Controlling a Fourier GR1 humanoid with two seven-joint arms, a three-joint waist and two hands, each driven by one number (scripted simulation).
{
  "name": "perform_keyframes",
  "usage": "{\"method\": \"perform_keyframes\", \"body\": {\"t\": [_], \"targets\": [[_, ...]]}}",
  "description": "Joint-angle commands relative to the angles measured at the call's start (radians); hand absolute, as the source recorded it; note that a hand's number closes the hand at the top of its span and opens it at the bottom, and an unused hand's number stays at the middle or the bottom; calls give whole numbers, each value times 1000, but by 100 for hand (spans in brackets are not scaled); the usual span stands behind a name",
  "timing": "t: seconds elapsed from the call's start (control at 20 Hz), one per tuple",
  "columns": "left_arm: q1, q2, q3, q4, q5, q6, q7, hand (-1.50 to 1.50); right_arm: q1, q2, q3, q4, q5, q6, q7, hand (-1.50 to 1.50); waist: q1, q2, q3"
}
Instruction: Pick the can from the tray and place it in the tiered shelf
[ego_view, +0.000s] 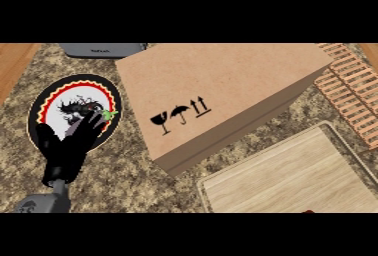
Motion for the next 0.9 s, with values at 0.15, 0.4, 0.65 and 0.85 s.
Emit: {"method": "perform_keyframes", "body": {"t": [0.15, 0.4, 0.65, 0.85], "targets": [[42, -19, -1, 62, -20, -1, -11, 0, 57, -32, -15, 41, -41, -102, -73, 150, -10, 3, -6], [-9, -5, 19, 29, -12, 9, 53, 0, -5, -65, -15, 141, -54, -132, -111, 150, 1, 7, -6], [11, 0, 26, 54, -15, -14, 27, 0, 26, -92, 4, 154, -59, -70, -135, 150, -12, 3, -6], [63, 1, 26, -1, -21, -3, 21, 0, 15, -42, -32, 91, -67, -255, -7, 150, -2, 1, -6]]}}
